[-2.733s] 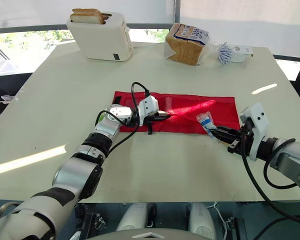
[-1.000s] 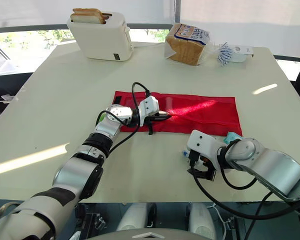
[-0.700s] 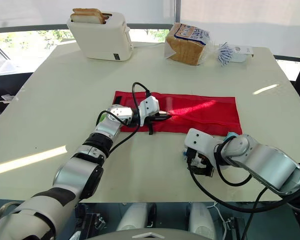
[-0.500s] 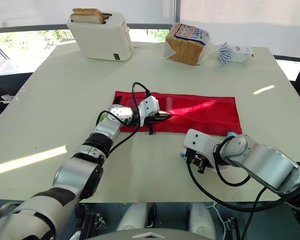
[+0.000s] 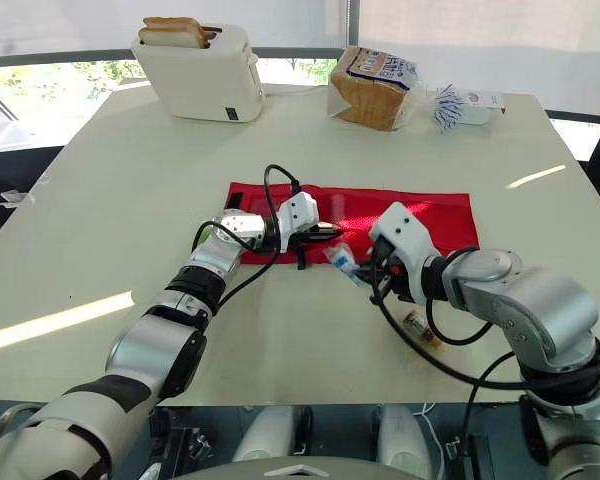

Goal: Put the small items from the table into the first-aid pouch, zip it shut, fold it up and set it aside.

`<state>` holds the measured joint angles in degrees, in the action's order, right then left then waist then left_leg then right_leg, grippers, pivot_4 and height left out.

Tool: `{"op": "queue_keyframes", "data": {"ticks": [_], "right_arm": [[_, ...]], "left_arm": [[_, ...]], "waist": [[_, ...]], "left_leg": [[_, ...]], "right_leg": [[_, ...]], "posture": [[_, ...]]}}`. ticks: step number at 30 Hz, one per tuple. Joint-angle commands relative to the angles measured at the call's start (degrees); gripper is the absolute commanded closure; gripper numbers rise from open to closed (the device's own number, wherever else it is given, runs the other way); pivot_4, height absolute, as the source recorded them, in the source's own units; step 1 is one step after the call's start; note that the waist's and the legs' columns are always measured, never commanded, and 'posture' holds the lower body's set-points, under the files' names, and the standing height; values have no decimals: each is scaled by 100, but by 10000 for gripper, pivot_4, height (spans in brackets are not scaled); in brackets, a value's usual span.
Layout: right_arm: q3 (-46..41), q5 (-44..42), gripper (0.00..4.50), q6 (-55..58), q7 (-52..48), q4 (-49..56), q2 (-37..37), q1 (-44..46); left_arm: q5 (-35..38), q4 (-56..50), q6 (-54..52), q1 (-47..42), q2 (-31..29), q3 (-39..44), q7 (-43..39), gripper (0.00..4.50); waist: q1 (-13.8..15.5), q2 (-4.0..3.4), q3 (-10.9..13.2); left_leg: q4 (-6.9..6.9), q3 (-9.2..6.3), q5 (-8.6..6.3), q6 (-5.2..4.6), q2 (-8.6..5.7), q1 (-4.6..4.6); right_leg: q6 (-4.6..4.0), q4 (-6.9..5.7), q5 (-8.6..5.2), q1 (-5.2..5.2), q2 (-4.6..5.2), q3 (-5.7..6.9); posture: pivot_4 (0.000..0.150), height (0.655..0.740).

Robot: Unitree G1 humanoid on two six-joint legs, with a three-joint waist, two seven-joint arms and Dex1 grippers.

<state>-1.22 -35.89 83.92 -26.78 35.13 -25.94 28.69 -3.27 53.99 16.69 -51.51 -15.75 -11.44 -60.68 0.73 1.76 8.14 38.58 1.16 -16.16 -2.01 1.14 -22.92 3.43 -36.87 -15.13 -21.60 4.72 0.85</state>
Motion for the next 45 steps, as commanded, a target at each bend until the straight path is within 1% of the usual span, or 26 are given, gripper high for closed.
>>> {"op": "queue_keyframes", "data": {"ticks": [1, 2, 4, 5, 7, 10, 14, 19, 24, 27, 31, 38, 41, 45], "right_arm": [[-387, 135, 43938, -101, 341, -566, 416, -103], [-432, 142, 43938, -122, 390, -718, 546, -111], [-15, 529, 43938, -592, 503, -1140, 446, -139], [56, 622, 43938, -752, 547, -1354, 504, -139], [-79, 635, 43938, -882, 627, -1818, 784, -124], [-170, 652, 43938, -1046, 618, -2206, 939, -102], [-167, 635, 43938, -1155, 578, -2452, 1016, -50], [-549, 547, 43938, -1169, 833, -2769, 1510, 133], [-1164, 410, 43938, -1138, 1216, -3080, 2070, 320], [-1196, 486, 43938, -1330, 1315, -3325, 2175, 394], [-1520, 392, 43938, -1458, 1588, -3662, 2499, 589], [-1877, 308, 43938, -1659, 1899, -3996, 2726, 772], [-2022, 251, 43938, -1897, 2010, -4083, 2839, 843], [-1946, 253, 43938, -2388, 1965, -4191, 2962, 957]], "left_arm": [[55, -112, 25, -41, 62, 43, 27, 45000], [70, -120, 17, -39, 70, 54, 25, 45000], [87, -135, 0, -34, 84, 60, 17, 45000], [88, -145, -2, -29, 88, 60, 16, 45000], [118, -188, -29, -16, 103, 77, 10, 45000], [174, -273, -60, 18, 110, 99, -29, 45000], [242, -447, -79, 107, 127, 80, -100, 45000], [269, -620, -135, 203, 139, 56, -145, 45000], [315, -836, -216, 327, 148, 44, -273, 45000], [312, -904, -230, 396, 139, 21, -309, 45000], [332, -1015, -244, 458, 168, -15, -340, 45000], [370, -1150, -303, 525, 163, -14, -396, 45000], [361, -1180, -319, 564, 144, -23, -405, 45000], [347, -1240, -347, 621, 138, -50, -418, 45000]], "waist": [[5, 0, 0], [5, -1, 1], [-1, -2, 1], [-2, -2, 1], [-10, -2, 1], [-27, -3, 0], [-33, -6, -2], [-82, -6, -3], [-131, -7, -3], [-148, -9, -5], [-152, -12, -6], [-138, -13, -7], [-145, -14, -7], [-152, -15, -6]], "left_leg": [[0, 1, 0, 0, -1, 0], [0, 1, 1, 2, -2, 0], [-1, 1, 3, 4, -3, -1], [-1, 2, 5, 9, -3, -1], [-1, 2, 5, 8, -3, 0], [-2, 2, 7, 12, -2, 2], [-2, 2, 7, 12, -2, 4], [-3, 0, 7, 12, -1, 6], [-4, 0, 10, 17, 0, 6], [-5, 1, 10, 18, 0, 6], [-7, 1, 10, 18, 1, 9], [-10, 3, 14, 24, 0, 8], [-12, 3, 14, 24, 0, 8], [-13, 4, 14, 24, 0, 8]], "right_leg": [[0, 0, 0, 0, 0, 0], [0, 0, 0, 0, 1, 0], [0, 0, 0, -2, 1, -1], [0, 0, 0, -2, 1, -1], [0, 0, 0, -2, 0, -1], [0, -1, 0, -1, -1, -2], [0, -3, 0, 0, -1, -2], [0, -6, 0, 0, -2, -2], [0, -7, 0, -1, -2, -2], [0, -6, 0, -1, -2, -2], [0, -7, 0, -1, -2, -3], [0, -8, 0, 0, -1, -4], [0, -7, 0, 0, -1, -4], [0, -7, 0, -1, -1, -5]], "posture": [[1500, 7400], [1500, 7400], [1500, 7400], [1500, 7400], [1500, 7400], [1500, 7400], [1500, 7400], [1500, 7400], [1500, 7400], [1500, 7400], [1500, 7400], [1500, 7400], [1500, 7400], [1500, 7400]]}}
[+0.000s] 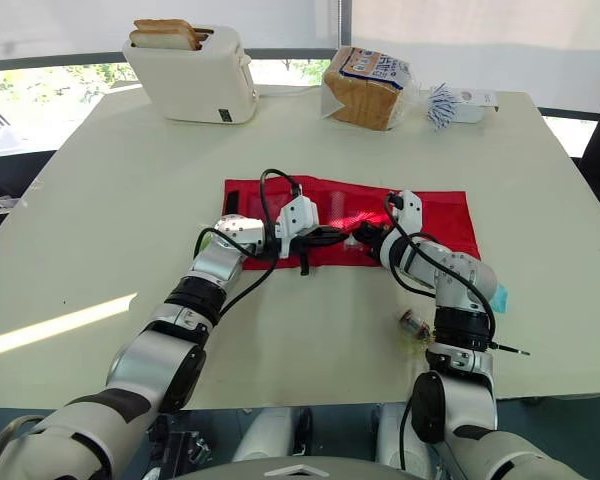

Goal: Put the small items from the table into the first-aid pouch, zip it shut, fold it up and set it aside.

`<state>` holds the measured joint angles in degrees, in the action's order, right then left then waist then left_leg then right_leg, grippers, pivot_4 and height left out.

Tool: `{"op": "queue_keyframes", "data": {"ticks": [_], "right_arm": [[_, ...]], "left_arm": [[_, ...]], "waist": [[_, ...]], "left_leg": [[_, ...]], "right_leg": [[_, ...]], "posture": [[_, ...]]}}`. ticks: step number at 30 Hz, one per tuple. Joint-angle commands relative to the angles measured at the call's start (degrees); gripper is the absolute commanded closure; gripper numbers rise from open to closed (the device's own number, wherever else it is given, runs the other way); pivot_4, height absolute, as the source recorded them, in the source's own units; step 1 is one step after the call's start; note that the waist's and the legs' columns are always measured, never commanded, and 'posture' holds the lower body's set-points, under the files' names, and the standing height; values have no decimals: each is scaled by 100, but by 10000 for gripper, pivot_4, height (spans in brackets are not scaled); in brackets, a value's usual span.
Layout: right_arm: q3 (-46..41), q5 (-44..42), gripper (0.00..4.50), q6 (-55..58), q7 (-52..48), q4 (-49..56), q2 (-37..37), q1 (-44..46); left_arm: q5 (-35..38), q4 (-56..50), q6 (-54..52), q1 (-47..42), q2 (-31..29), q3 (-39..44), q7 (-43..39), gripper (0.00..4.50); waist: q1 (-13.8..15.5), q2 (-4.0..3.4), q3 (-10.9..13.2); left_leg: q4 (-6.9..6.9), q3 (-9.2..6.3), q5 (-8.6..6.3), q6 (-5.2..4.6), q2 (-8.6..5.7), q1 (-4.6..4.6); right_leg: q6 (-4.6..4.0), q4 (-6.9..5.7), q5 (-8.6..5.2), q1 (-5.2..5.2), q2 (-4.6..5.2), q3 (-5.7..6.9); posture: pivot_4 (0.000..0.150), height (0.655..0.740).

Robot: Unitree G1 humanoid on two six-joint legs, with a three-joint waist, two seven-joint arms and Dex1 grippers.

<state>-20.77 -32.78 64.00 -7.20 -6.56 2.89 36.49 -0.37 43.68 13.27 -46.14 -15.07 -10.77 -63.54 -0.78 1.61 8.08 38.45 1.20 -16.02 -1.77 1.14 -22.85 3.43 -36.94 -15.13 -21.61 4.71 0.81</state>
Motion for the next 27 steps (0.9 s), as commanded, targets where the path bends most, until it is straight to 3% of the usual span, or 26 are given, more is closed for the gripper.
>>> {"op": "queue_keyframes", "data": {"ticks": [1, 8, 11, 14, 27], "right_arm": [[14, -45, 43938, -555, 47, -100, 153, 227], [106, 106, 43938, -1472, 186, -504, 450, 392], [236, 9, 35334, -1261, 87, -272, 422, 181], [495, 5, 21188, -982, -44, 148, 245, -124], [1872, -39, 21188, -439, -1394, 2123, -1562, -1512]], "left_arm": [[60, -229, -14, 94, 82, -131, -148, 45000], [57, -235, -30, 42, 137, -182, -194, 45000], [48, -196, -16, 26, 95, -166, -187, 45000], [26, -130, -2, 8, 46, -143, -147, 45000], [-58, 463, 182, -294, -75, -43, 4, 45000]], "waist": [[-2, -1, 0], [-33, -3, 1], [-31, -4, 2], [-22, -6, 3], [-3, -8, 4]], "left_leg": [[-1, 0, 0, 0, 0, 0], [-2, 1, 2, 3, 1, 2], [-2, 2, 2, 4, 2, 1], [-6, 1, 2, 4, 2, 1], [-5, 1, -12, -21, 1, -1]], "right_leg": [[0, -1, 0, 0, 0, 0], [0, -1, 0, -2, -2, -1], [0, -1, 0, -2, -2, -2], [0, -1, 0, -1, -1, -2], [0, 11, 0, -1, -1, -2]], "posture": [[1500, 7400], [1500, 7400], [1500, 7400], [1500, 7400], [1500, 7400]]}}
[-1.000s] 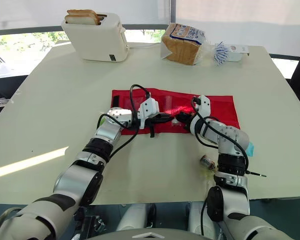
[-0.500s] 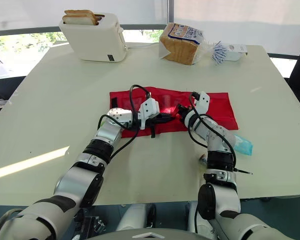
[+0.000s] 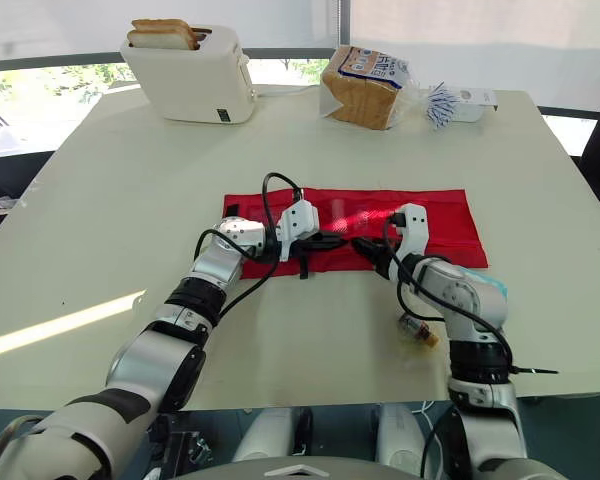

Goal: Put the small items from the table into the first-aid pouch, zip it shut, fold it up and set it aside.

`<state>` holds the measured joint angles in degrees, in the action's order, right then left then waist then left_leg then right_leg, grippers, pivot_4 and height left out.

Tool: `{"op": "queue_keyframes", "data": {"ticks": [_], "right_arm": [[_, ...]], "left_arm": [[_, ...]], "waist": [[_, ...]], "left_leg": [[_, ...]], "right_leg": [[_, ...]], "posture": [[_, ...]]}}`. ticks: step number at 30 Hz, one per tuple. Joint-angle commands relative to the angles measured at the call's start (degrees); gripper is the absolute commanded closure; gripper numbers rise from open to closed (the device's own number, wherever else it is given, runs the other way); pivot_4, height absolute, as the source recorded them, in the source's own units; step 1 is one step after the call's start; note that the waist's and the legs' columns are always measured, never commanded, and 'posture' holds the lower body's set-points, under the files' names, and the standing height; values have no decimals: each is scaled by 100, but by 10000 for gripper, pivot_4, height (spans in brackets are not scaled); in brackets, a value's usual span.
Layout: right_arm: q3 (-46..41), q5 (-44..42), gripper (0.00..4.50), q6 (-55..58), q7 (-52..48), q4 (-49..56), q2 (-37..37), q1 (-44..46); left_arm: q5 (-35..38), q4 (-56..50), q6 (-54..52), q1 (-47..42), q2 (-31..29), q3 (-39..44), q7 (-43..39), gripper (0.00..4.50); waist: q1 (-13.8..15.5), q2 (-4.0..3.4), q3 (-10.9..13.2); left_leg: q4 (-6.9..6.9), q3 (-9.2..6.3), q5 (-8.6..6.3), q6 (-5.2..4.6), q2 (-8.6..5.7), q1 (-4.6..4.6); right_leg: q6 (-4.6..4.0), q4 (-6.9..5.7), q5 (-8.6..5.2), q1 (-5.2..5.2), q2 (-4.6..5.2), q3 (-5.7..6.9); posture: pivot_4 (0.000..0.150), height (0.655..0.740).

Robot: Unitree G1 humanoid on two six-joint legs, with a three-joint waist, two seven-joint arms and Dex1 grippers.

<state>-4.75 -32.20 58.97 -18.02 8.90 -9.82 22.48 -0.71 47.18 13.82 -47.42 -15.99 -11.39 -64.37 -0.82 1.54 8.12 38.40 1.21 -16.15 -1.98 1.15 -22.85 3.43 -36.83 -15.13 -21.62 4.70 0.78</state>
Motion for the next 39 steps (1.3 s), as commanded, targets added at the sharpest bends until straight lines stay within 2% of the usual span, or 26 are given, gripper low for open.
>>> {"op": "queue_keyframes", "data": {"ticks": [1, 5, 8, 11, 12, 14, 17, 19, 26, 32, 36, 39], "right_arm": [[355, -82, 21188, 48, -395, 727, -419, -186], [599, 31, 21188, -274, -693, 1275, -848, -426], [493, 195, 21188, -1302, -1198, 1947, -1237, -940], [2, 127, 21188, -2317, -1821, 2633, -1576, -1755], [-218, 59, 16998, -2512, -2083, 2823, -1773, -2094], [-768, -195, 13549, -2689, -2518, 3065, -2121, -2695], [-1857, -996, 746, -2747, -2917, 3306, -2437, -3425], [-2608, -1535, 746, -2731, -3213, 3388, -2578, -3892], [-4614, -2389, 746, -2864, -4429, 3365, -2948, -5494], [-5917, -1775, 746, -3437, -5989, 2535, -3565, -6455], [-6641, -2059, 746, -3129, -6196, 2017, -3986, -6503], [-6831, -2044, 746, -3024, -6354, 2011, -4206, -6523]], "left_arm": [[-26, 170, 141, -198, 26, 30, 112, 45000], [-12, 282, 168, -257, 58, 45, 140, 45000], [-10, 301, 211, -240, 15, 45, 86, 45000], [8, 373, 232, -285, -45, 84, 62, 45000], [14, 402, 248, -301, -66, 97, 58, 45000], [0, 455, 336, -330, -116, 104, 53, 45000], [18, 572, 380, -409, -167, 140, 56, 45000], [22, 632, 421, -426, -188, 148, 39, 45000], [-11, 826, 551, -476, -161, 114, -14, 45000], [-68, 1043, 662, -585, -132, 69, -100, 45000], [-75, 1143, 712, -641, -101, 70, -118, 45000], [-90, 1201, 754, -653, -75, 61, -122, 45000]], "waist": [[1, 0, 0], [7, 0, 0], [36, 2, 1], [26, 3, 2], [28, 3, 2], [68, 4, 2], [15, 10, 5], [48, 6, 7], [92, 10, 6], [127, 22, 7], [134, 20, 7], [147, 21, 7]], "left_leg": [[0, 0, -1, -1, 0, 0], [1, 0, -1, -2, 0, 0], [1, -1, -1, -2, 0, -1], [1, -2, -2, -3, -1, -3], [1, -2, -2, -3, -1, -3], [2, -4, -2, -4, -1, -3], [4, 3, -3, -4, 3, 8], [4, 1, -2, -4, 7, 12], [1, -2, -3, -5, 7, 7], [2, 1, -4, -6, 4, 8], [3, 2, -4, -6, 6, 9], [2, 1, -4, -6, 6, 9]], "right_leg": [[0, 0, 0, 0, 0, 0], [0, 1, 0, 0, 0, 0], [0, 2, 0, 0, 0, 1], [1, 6, 0, 1, 0, 2], [1, 6, 0, 1, 0, 2], [1, 7, -1, 3, 0, 3], [2, 2, 0, 9, 0, -1], [2, 0, 0, 9, -4, -1], [1, 8, 0, 12, -4, 2], [2, 10, -1, 13, -4, -2], [2, 10, -1, 12, -4, -3], [2, 9, -1, 12, -3, -3]], "posture": [[1500, 7400], [1500, 7400], [1500, 7400], [1500, 7400], [1500, 7400], [1500, 7400], [1500, 7400], [1500, 7400], [1500, 7400], [1500, 7400], [1500, 7400], [1500, 7400]]}}
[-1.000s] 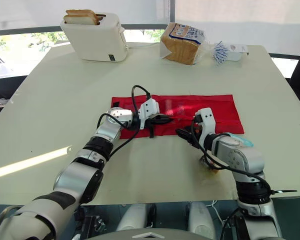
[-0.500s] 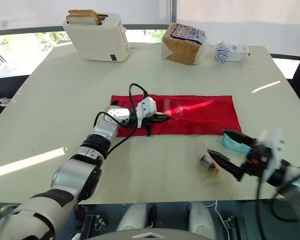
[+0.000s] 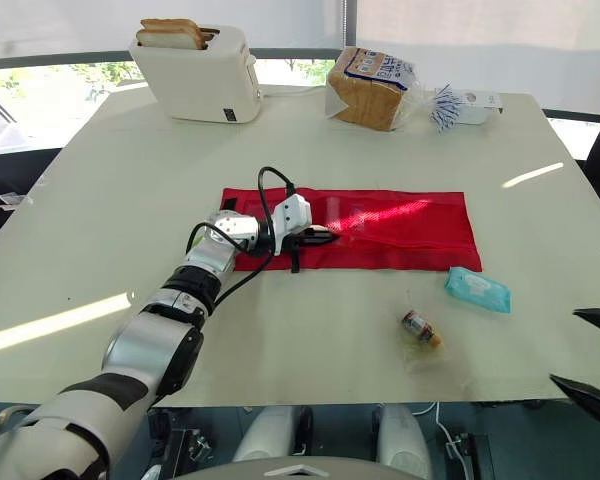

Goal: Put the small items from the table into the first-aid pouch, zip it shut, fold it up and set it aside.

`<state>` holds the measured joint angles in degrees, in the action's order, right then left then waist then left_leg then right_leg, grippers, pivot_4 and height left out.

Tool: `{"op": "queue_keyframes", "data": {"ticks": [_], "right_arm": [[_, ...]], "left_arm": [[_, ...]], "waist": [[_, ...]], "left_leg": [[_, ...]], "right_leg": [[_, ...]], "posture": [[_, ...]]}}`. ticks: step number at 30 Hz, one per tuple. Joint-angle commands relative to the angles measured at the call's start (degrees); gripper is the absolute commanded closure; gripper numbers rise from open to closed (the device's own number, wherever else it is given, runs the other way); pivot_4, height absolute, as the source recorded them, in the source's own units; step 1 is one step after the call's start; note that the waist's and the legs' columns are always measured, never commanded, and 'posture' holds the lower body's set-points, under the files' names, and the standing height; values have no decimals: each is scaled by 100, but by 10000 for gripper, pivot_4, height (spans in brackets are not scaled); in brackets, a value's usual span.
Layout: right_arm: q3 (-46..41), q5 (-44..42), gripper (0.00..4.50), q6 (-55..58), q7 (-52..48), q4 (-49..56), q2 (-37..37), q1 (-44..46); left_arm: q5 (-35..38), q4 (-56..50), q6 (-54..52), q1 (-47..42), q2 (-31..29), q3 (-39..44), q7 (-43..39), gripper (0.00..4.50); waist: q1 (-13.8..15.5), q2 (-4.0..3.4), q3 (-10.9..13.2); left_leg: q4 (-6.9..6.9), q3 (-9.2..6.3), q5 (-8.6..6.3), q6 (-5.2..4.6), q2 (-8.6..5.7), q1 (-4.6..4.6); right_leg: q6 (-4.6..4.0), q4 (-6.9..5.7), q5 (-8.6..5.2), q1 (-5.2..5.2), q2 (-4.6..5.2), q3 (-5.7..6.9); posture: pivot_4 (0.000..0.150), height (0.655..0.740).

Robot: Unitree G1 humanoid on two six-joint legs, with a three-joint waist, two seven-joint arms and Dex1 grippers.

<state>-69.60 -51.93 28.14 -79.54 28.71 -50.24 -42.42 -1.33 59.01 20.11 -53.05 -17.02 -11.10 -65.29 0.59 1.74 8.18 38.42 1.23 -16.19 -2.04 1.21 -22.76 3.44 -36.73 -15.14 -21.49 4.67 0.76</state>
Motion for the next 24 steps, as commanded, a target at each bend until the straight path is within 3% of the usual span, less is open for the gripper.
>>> {"op": "queue_keyframes", "data": {"ticks": [1, 11, 15, 24], "right_arm": [[-339, 26, 746, -22, -296, 30, -200, -30], [550, 845, 746, -970, -572, 104, -238, 559], [1240, 1635, 746, -1472, -513, 109, -152, 492], [3847, 2663, 746, -919, 1554, 668, 448, 1266]], "left_arm": [[-29, 30, 131, -94, 38, 36, -37, 45000], [-71, 102, 173, -130, 64, 66, -20, 45000], [-82, 94, 173, -123, 64, 59, -7, 45000], [-125, 69, 184, -121, 154, 15, 52, 45000]], "waist": [[12, 1, 1], [21, 1, 1], [20, 2, 1], [34, -14, -4]], "left_leg": [[0, -2, 0, 0, 1, 0], [2, -2, 0, 0, -1, -2], [3, -1, 0, 1, -1, -2], [8, 1, 12, 21, -4, -1]], "right_leg": [[0, 0, 0, 0, -1, 2], [0, 0, 0, 0, 1, 2], [1, 0, 0, 0, 1, 2], [1, -4, -1, -1, 3, 1]], "posture": [[1500, 7400], [1500, 7400], [1500, 7400], [1500, 7400]]}}
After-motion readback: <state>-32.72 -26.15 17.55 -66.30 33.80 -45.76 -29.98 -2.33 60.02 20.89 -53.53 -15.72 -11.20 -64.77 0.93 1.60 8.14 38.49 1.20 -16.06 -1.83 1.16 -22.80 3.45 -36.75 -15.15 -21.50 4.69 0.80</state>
